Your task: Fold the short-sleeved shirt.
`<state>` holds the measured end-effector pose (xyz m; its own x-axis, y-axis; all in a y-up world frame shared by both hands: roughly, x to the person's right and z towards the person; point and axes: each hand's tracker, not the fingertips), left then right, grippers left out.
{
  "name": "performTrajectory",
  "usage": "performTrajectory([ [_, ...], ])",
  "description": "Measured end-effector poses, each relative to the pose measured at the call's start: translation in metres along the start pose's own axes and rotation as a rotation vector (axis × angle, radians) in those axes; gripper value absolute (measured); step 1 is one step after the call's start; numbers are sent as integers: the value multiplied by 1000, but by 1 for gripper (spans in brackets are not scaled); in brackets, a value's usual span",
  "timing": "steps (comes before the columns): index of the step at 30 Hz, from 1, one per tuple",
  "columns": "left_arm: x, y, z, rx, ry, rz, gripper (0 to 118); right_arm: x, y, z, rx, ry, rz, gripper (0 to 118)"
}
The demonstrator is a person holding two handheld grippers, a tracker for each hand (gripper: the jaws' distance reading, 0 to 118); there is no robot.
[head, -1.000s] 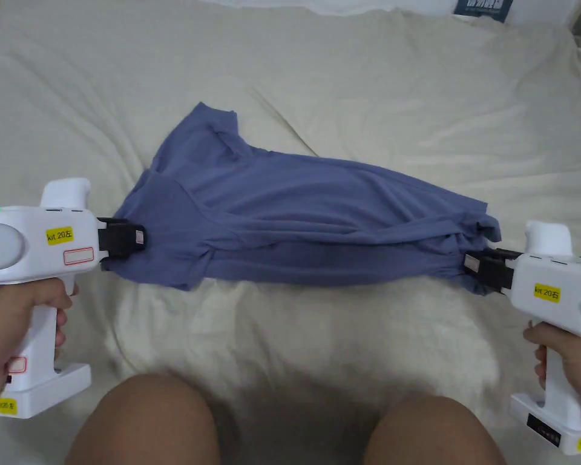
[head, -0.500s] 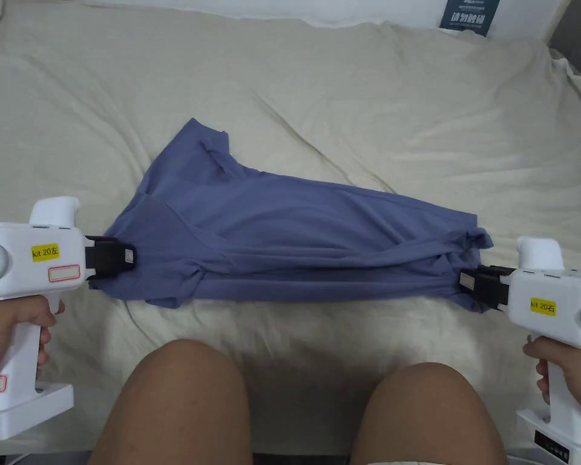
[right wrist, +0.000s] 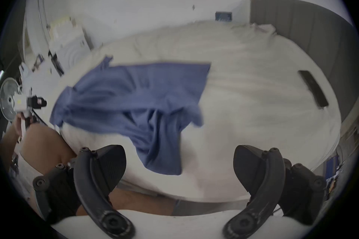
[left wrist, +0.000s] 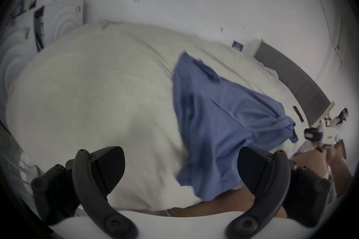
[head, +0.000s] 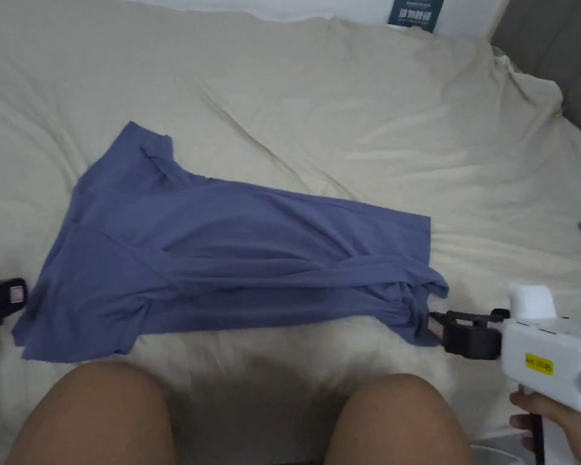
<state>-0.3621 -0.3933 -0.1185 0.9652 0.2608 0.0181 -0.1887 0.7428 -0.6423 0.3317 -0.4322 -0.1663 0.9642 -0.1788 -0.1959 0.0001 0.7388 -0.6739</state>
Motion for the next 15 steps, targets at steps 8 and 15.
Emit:
performTrajectory([
  [8, 26, 48, -12, 116, 69, -171, 5, 7, 82, -14, 153, -114, 52, 1],
  [15, 35, 69, -66, 66, -32, -104, 0, 9, 108, -123, 9, -56, 15, 0],
])
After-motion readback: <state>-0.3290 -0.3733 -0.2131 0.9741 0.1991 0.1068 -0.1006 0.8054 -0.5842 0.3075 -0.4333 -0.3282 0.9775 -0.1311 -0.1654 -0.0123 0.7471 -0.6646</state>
